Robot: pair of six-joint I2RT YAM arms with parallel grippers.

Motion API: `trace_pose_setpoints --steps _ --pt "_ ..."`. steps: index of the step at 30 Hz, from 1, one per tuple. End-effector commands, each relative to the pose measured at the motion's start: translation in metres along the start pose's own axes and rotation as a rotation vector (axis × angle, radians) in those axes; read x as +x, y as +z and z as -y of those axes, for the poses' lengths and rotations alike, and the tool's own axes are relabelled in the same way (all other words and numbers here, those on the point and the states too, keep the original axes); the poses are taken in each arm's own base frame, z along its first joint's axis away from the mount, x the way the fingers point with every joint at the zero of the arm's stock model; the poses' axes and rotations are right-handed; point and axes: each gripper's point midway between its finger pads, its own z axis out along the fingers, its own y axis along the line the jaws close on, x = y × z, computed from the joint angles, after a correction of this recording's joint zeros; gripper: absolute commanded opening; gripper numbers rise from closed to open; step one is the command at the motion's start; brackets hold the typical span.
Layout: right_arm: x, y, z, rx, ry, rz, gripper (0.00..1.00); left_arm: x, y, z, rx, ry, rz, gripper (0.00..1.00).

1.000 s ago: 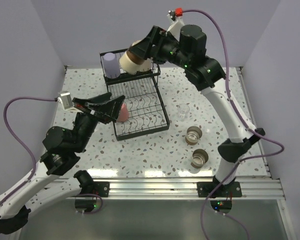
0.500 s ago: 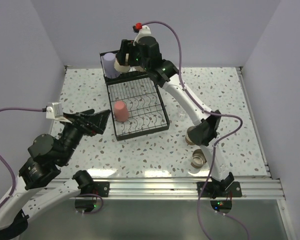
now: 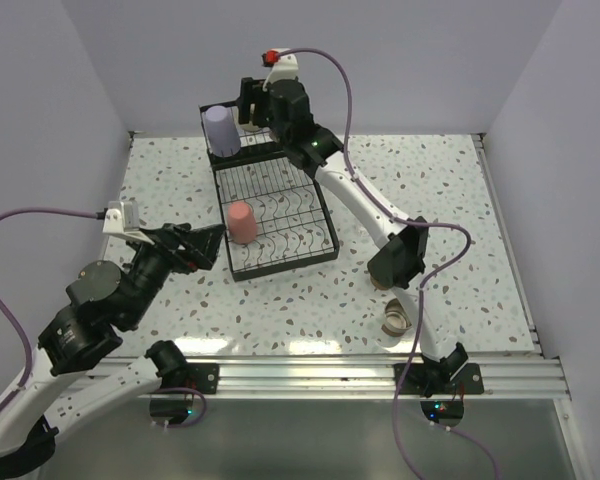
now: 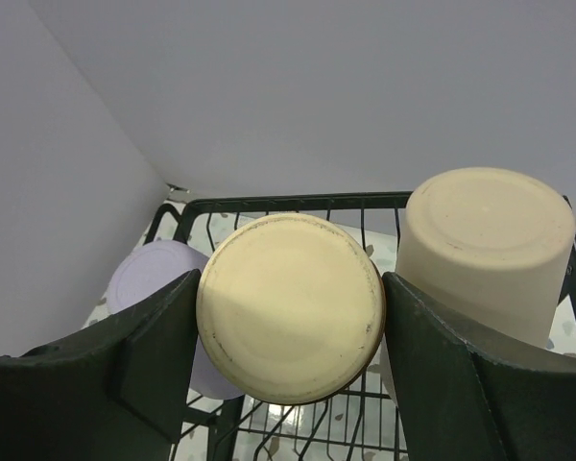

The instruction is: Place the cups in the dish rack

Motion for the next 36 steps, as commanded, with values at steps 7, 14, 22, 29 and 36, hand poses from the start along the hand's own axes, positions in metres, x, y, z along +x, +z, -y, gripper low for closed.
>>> trace_pose_setpoints --steps 7,14,22,29,36 --pt "0.006 0.005 0.003 0.051 -0.052 0.024 0.0 -0.001 0.0 -0.004 -0.017 0.002 0.01 1.0" --pt "0.019 0.006 0.008 0.079 -0.086 -0.006 0.0 0.001 -0.002 -0.008 -0.03 -0.019 0.015 1.0" --pt "0.027 0.004 0.009 0.083 -0.087 -0.025 0.69 0.0 -0.004 -0.009 -0.034 -0.029 0.021 1.0" --pt "0.025 0.002 0.003 0.056 -0.08 -0.029 0.98 0.001 -0.004 -0.009 -0.03 -0.026 0.017 1.0" --pt "0.024 -0.005 -0.003 0.037 -0.082 -0.034 0.98 -0.002 -0.006 -0.008 -0.022 -0.031 0.026 1.0"
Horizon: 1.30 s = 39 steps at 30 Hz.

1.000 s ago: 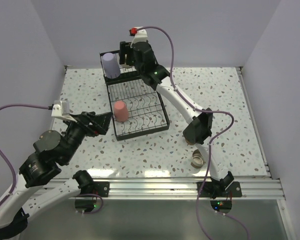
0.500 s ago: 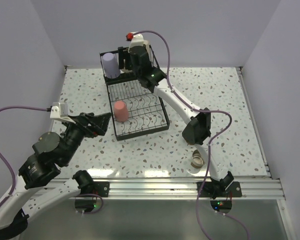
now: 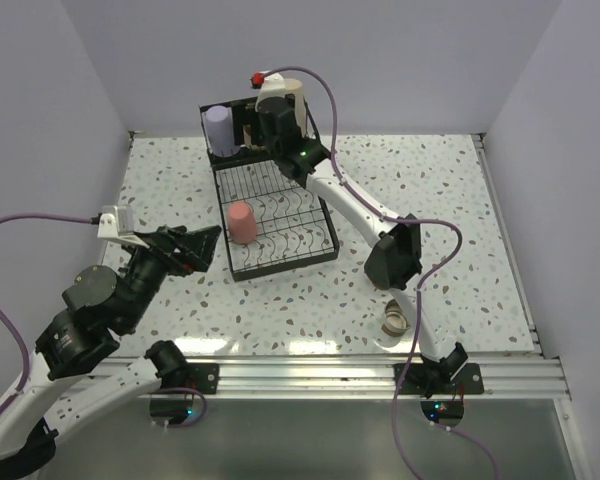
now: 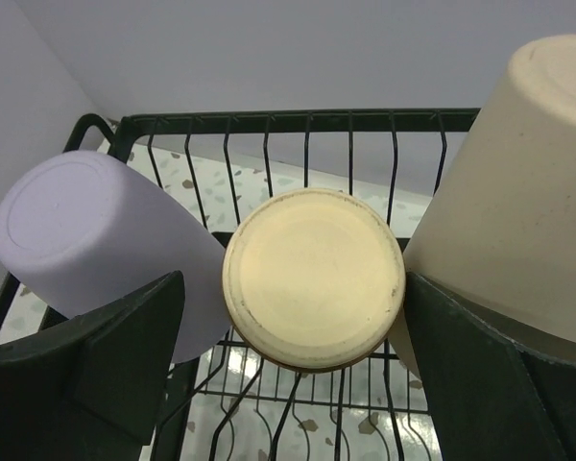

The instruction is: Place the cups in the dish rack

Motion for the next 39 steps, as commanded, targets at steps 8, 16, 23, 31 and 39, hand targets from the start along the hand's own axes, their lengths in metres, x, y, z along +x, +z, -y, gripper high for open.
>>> trace_pose_setpoints --steps 8,16,23,31,39 --pt "-0.069 -0.047 -0.03 -0.145 0.038 0.14 0.98 -0.004 -0.003 0.001 0.008 -0.022 0.012 1.0" --pt "-0.105 -0.086 -0.031 -0.157 0.027 0.197 0.98 -0.006 -0.004 0.004 0.019 -0.021 0.012 1.0" --pt "-0.15 -0.146 -0.017 -0.126 0.012 0.268 0.98 0.001 0.0 0.002 0.005 0.0 -0.01 1.0" --pt "-0.11 -0.223 0.051 0.028 0.016 0.15 0.98 0.052 0.024 -0.016 -0.114 0.105 -0.174 0.99" --pt "0.04 -0.258 0.184 0.283 0.167 -0.379 0.93 0.115 0.059 0.011 -0.027 0.121 -0.363 0.97"
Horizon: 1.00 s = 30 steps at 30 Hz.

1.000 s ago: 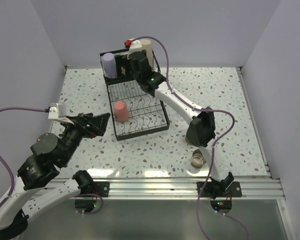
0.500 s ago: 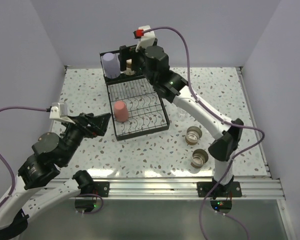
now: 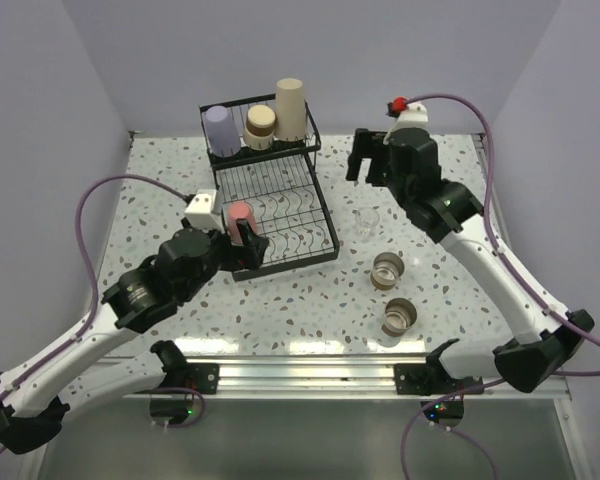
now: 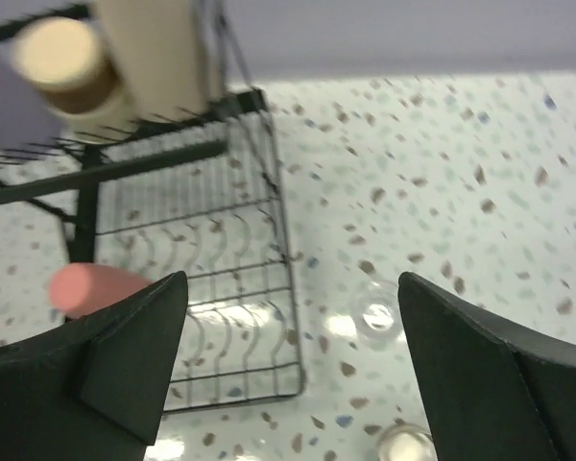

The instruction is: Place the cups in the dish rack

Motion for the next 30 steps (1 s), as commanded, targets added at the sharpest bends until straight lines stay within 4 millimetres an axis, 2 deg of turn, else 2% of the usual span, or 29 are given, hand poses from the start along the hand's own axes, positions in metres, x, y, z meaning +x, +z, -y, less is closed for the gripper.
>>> trace_pose_setpoints --steps 1,2,3,5,7,11,20,30 --pt "0.088 0.011 0.064 0.16 0.062 -0.348 0.93 0.012 0.016 0.028 0.097 -0.044 -0.052 0.96" --pt "0.092 0.013 0.073 0.174 0.059 -0.365 0.91 0.015 0.018 0.034 0.123 -0.052 -0.066 0.96" --pt "0.102 0.014 0.073 0.16 0.038 -0.412 0.88 0.014 0.023 0.041 0.14 -0.072 -0.06 0.96" --pt "0.108 0.017 0.074 0.158 0.014 -0.456 0.81 0.013 0.026 0.048 0.165 -0.086 -0.059 0.96" --pt "0.132 0.019 0.078 0.18 -0.011 -0.561 0.75 0.014 0.03 0.051 0.168 -0.096 -0.066 0.95" --pt "0.172 0.026 0.08 0.182 -0.006 -0.648 0.75 0.018 0.029 0.053 0.173 -0.114 -0.086 0.94" --pt "0.2 0.071 0.08 0.193 -0.002 -0.692 0.64 0.03 0.009 0.036 0.146 -0.203 -0.105 0.92" --pt "0.22 0.108 0.08 0.203 -0.005 -0.722 0.57 0.039 -0.002 0.021 0.1 -0.241 -0.13 0.91"
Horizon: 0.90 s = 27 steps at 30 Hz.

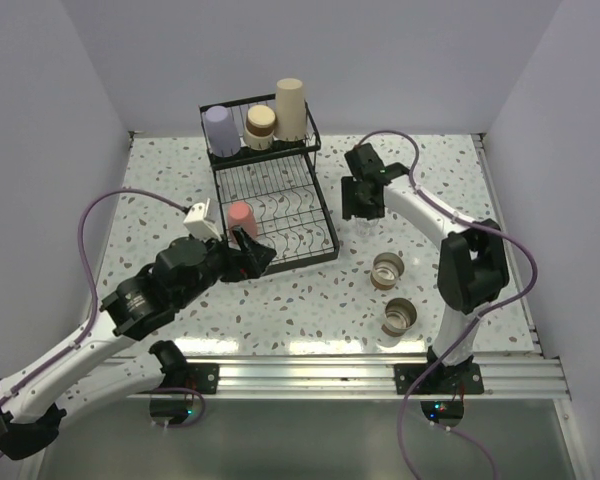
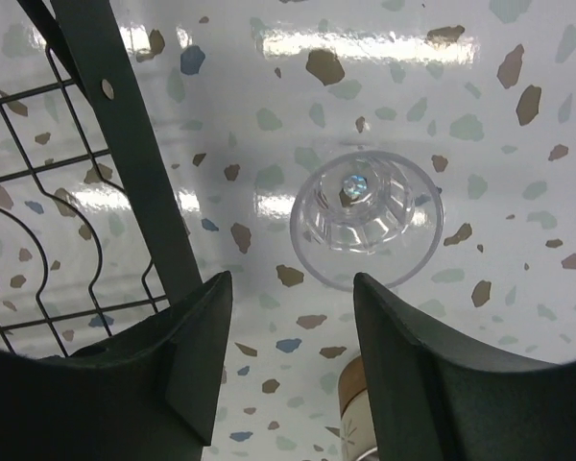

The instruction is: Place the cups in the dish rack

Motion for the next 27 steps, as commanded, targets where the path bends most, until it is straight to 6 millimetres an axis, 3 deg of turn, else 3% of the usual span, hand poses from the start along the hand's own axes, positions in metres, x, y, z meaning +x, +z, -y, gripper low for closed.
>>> trace_pose_setpoints --steps 1,13,19,20,21,22,27 --pt "-0.028 0.001 -0.009 -0.028 0.018 0.063 0.56 0.006 -0.002 -0.008 -0.029 -0.023 -0.01 0.91" --pt "-0.021 0.035 -0.001 0.035 0.01 0.017 0.45 0.007 0.002 -0.014 -0.065 -0.011 -0.007 0.9" --pt "-0.019 0.042 0.001 0.05 0.007 0.007 0.25 0.008 0.009 -0.018 -0.091 0.002 -0.007 0.9" --pt "-0.02 0.042 0.003 0.061 0.012 0.009 0.19 0.008 0.011 -0.018 -0.096 -0.001 -0.008 0.9" --pt "-0.019 0.043 0.003 0.067 0.012 0.009 0.07 0.008 0.012 -0.019 -0.103 -0.002 -0.006 0.89" --pt "-0.019 0.043 0.005 0.075 0.016 0.012 0.03 0.008 0.014 -0.021 -0.115 -0.004 -0.001 0.89" --pt "-0.022 0.034 0.011 0.102 0.015 0.026 0.0 0.004 0.02 -0.022 -0.142 0.003 0.008 0.88"
